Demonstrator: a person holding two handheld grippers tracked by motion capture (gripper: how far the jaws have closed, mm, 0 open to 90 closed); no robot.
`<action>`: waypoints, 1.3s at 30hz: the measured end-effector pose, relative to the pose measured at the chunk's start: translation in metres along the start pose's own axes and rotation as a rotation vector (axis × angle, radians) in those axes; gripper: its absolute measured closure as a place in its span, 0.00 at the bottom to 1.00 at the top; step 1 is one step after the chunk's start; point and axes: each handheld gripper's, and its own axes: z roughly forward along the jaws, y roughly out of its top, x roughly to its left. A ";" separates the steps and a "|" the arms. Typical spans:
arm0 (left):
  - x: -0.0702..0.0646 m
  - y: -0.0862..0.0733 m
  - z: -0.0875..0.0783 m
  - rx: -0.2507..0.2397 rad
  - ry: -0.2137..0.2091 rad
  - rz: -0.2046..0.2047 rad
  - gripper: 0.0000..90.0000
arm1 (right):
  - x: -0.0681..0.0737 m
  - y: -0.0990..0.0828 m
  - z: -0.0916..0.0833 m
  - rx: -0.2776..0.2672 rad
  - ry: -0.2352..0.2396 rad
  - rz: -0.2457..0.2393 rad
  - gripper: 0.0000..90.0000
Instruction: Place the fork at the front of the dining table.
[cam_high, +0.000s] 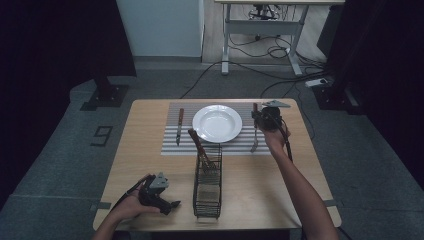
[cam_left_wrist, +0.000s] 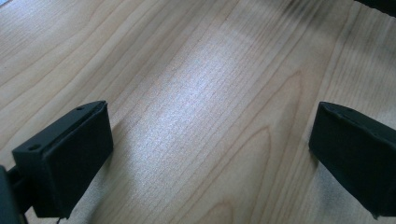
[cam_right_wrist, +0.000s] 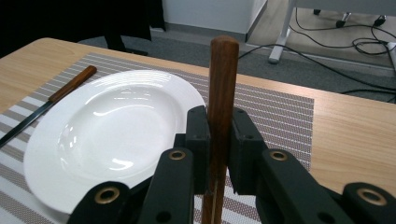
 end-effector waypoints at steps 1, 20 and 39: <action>0.000 0.000 0.000 0.000 0.000 0.000 0.00 | 0.000 0.001 0.003 0.006 -0.006 0.001 0.89; 0.000 0.000 0.000 -0.001 0.000 0.000 0.00 | -0.002 0.007 0.046 0.098 -0.058 0.028 0.89; 0.000 0.000 0.000 0.000 -0.002 0.003 0.00 | -0.019 -0.004 0.086 0.145 -0.113 0.111 0.88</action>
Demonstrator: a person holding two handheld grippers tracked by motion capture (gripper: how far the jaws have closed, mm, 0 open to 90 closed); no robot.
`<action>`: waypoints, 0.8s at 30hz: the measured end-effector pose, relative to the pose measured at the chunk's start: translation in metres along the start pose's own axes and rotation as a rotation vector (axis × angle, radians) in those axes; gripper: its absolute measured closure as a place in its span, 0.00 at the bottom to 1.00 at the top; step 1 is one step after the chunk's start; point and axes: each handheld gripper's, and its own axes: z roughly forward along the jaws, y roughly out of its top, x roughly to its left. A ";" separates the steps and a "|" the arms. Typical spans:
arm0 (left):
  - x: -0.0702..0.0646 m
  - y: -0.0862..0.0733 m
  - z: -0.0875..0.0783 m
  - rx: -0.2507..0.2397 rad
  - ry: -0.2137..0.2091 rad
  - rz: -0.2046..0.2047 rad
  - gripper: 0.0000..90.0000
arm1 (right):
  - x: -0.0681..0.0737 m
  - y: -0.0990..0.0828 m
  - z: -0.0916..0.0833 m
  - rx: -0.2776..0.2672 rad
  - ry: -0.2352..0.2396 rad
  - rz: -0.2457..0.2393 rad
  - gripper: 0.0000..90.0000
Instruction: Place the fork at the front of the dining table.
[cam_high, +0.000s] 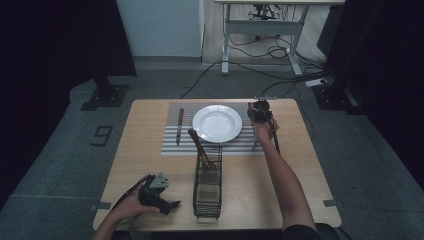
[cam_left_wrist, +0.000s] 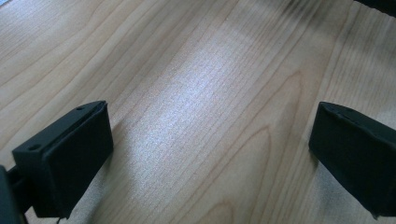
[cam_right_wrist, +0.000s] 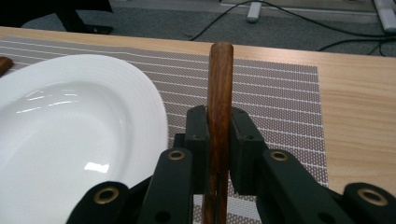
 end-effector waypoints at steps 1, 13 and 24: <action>0.000 0.000 0.000 0.000 0.000 0.000 0.00 | -0.002 -0.001 0.002 0.002 -0.003 0.002 0.88; 0.000 0.000 0.000 0.000 0.000 0.000 0.00 | -0.012 -0.007 0.019 0.047 -0.002 0.060 0.88; 0.000 0.000 0.000 0.000 0.000 0.000 0.00 | -0.008 -0.011 0.039 0.081 -0.018 0.054 0.88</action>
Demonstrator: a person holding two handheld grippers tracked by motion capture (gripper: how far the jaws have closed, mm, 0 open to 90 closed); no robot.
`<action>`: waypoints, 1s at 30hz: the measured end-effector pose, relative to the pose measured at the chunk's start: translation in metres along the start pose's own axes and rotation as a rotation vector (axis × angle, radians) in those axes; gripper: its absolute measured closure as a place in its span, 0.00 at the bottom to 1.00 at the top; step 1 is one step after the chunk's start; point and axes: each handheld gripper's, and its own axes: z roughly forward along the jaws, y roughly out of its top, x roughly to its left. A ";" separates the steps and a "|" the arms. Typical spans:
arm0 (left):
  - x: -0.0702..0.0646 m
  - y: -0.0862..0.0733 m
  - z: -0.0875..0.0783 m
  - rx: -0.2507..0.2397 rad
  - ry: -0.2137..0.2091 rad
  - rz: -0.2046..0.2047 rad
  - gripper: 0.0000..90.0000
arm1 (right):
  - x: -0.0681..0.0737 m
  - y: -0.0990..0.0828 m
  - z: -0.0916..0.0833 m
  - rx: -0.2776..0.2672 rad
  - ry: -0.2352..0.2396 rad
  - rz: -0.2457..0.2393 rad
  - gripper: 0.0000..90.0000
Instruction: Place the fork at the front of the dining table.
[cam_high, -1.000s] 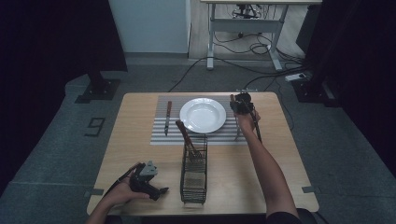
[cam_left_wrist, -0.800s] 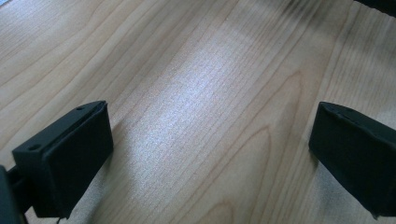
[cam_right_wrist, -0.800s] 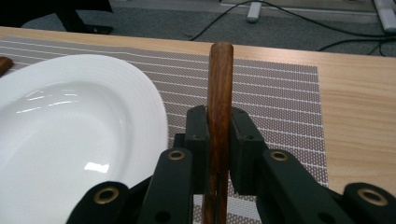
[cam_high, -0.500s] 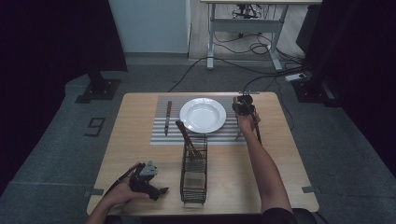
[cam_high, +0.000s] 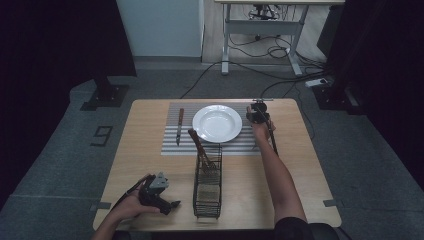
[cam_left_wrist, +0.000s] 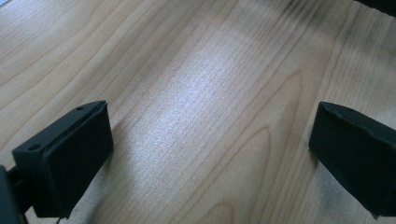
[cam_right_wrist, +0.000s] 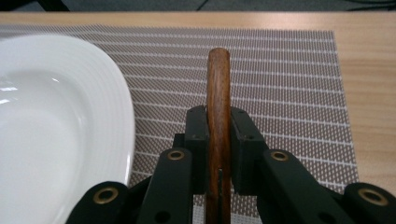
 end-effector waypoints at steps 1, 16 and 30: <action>0.000 0.000 0.000 0.000 0.000 0.000 0.00 | 0.000 -0.001 0.002 0.008 -0.006 -0.005 0.88; 0.000 0.000 0.000 0.000 0.000 0.000 0.00 | 0.001 -0.008 0.011 0.045 -0.058 -0.058 0.86; 0.000 0.000 0.000 0.000 0.000 0.001 0.00 | 0.005 -0.010 0.010 0.042 -0.085 -0.111 0.80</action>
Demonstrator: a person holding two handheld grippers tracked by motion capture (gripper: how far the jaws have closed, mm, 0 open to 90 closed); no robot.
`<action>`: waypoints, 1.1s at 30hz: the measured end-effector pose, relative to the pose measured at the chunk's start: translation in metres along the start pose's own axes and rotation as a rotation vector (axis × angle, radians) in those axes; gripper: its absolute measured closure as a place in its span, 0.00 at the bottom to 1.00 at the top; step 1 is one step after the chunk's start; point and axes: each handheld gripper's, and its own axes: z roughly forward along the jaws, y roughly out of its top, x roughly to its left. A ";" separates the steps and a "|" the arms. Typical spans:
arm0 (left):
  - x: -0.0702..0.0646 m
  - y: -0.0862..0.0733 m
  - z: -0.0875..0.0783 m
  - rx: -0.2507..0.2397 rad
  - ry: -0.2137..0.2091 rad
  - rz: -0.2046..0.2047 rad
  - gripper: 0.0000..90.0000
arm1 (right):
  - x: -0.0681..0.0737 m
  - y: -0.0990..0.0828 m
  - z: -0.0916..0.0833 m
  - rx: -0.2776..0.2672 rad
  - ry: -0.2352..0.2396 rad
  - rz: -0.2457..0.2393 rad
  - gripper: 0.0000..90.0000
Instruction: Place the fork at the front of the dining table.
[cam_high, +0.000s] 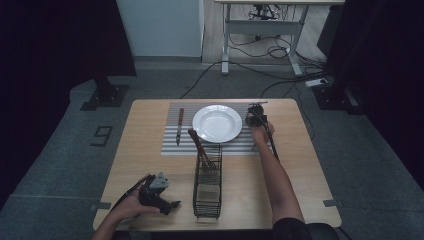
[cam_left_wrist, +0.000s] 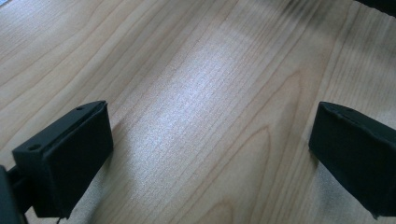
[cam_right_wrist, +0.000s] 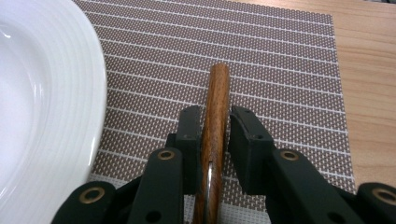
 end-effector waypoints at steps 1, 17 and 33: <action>0.000 0.000 0.000 0.000 0.000 0.000 0.00 | 0.000 0.000 -0.001 0.003 0.002 -0.001 0.78; 0.000 0.000 0.000 0.000 0.000 0.000 0.00 | -0.011 -0.010 -0.016 -0.014 0.098 0.005 0.86; 0.000 0.000 0.000 0.000 0.000 0.000 0.00 | -0.019 -0.016 -0.024 0.002 0.034 -0.026 0.80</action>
